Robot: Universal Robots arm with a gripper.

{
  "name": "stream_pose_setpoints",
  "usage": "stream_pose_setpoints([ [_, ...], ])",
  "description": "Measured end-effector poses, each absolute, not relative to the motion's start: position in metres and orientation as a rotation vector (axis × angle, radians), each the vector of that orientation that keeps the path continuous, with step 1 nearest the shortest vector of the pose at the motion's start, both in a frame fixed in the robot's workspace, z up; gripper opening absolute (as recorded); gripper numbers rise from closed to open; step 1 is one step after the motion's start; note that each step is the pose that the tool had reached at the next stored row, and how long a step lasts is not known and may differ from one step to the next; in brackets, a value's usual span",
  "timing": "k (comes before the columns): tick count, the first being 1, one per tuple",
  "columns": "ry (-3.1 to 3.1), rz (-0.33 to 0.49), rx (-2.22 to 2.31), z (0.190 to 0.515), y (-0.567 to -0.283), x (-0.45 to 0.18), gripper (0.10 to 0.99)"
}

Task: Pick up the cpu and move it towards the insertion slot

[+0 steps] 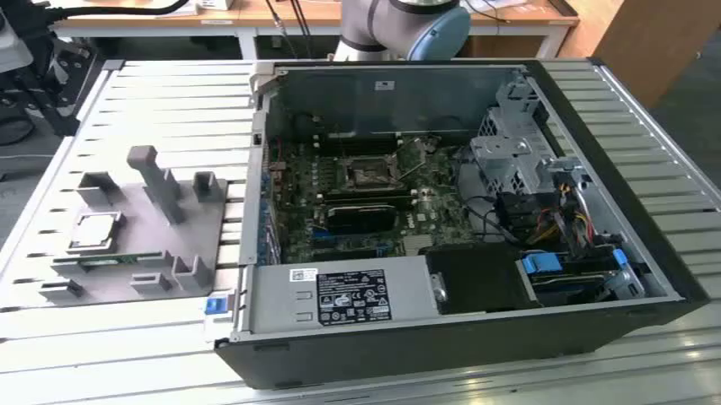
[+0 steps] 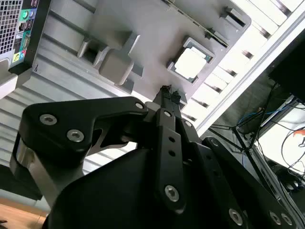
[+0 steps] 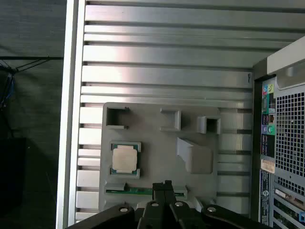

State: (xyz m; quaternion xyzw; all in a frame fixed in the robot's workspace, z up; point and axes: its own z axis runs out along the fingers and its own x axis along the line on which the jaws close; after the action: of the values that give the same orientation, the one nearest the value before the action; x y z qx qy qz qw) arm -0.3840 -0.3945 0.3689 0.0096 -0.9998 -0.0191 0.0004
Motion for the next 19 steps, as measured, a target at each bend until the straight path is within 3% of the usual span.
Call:
stream_pose_setpoints([
  [19, -3.140, -0.060, 0.030, 0.3680, -0.3945, -0.3920, 0.106],
])
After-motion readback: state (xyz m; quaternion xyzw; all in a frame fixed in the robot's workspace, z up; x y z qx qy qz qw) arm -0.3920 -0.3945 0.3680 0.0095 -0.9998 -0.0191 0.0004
